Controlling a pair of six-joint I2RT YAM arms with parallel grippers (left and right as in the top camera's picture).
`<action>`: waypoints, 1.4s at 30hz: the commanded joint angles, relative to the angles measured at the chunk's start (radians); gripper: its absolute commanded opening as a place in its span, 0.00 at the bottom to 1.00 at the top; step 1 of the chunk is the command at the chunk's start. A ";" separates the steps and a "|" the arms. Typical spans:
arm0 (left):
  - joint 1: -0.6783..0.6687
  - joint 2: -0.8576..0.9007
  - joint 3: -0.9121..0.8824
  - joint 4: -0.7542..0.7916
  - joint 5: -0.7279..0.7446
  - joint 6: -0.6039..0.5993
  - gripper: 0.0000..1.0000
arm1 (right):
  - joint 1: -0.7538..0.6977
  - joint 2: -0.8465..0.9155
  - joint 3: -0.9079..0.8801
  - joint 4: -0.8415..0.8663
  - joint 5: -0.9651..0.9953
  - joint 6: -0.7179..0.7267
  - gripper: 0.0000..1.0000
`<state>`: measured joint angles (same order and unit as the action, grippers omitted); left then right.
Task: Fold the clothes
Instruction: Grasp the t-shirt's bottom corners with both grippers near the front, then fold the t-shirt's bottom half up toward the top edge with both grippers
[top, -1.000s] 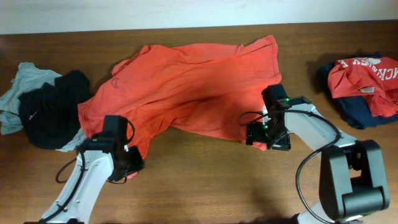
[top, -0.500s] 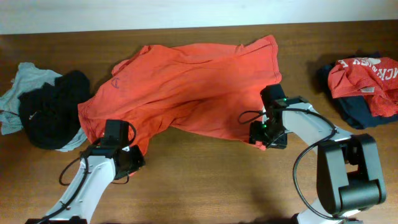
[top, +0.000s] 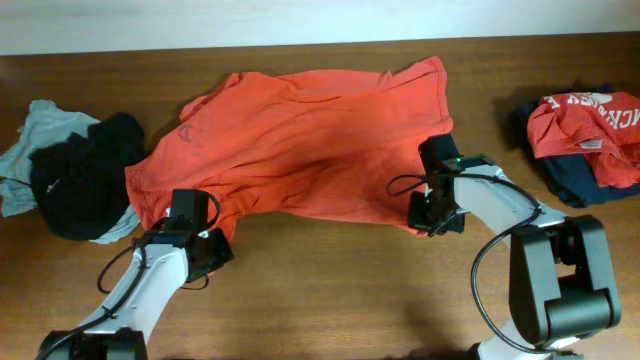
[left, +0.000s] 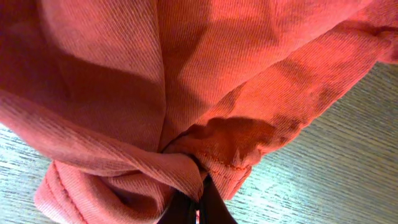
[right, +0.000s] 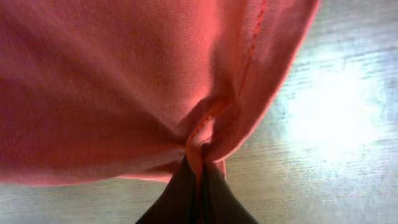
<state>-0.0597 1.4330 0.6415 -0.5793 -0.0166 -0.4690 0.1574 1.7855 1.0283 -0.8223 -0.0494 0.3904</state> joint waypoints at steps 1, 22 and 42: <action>-0.004 0.014 0.016 -0.009 0.025 -0.012 0.01 | -0.003 -0.014 -0.010 -0.053 0.021 0.013 0.04; -0.003 0.006 0.323 -0.388 0.071 0.074 0.01 | -0.349 -0.267 0.201 -0.529 0.037 -0.094 0.04; -0.003 -0.165 0.323 0.037 0.090 0.074 0.01 | -0.348 -0.389 0.201 -0.203 -0.079 -0.124 0.04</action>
<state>-0.0597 1.2697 0.9482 -0.6250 0.0849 -0.4080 -0.1829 1.4021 1.2118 -1.0794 -0.1024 0.2806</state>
